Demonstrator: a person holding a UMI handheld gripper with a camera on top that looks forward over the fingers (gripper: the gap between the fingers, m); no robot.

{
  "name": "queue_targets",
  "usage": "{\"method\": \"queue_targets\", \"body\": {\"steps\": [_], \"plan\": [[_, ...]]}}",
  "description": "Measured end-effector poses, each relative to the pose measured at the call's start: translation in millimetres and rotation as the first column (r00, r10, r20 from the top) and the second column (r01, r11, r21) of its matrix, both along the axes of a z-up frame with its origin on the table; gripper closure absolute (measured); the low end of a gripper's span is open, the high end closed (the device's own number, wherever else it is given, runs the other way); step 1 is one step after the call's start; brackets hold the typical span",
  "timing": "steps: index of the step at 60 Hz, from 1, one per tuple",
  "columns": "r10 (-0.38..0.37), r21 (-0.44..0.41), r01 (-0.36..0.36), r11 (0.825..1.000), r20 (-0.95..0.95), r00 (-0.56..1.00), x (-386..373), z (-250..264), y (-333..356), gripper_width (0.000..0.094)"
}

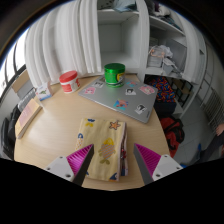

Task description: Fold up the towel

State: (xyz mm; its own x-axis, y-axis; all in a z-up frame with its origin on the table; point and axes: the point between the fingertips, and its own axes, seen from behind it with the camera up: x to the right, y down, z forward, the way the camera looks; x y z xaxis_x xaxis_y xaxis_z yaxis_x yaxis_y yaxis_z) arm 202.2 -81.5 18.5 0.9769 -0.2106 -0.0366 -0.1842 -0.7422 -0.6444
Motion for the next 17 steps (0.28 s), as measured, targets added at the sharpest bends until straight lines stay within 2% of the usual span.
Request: {"method": "queue_targets", "body": {"steps": [2,7,17], "plan": [[0.001,0.019,-0.001,1.000,-0.026,1.000,-2,12,-8,0.0123],[-0.017,0.057,0.021,0.998,-0.067,0.998,-2,36,-29,0.0094],[-0.102,0.097,0.115,0.989,-0.128,0.986,15,75,-84,0.0099]]}}
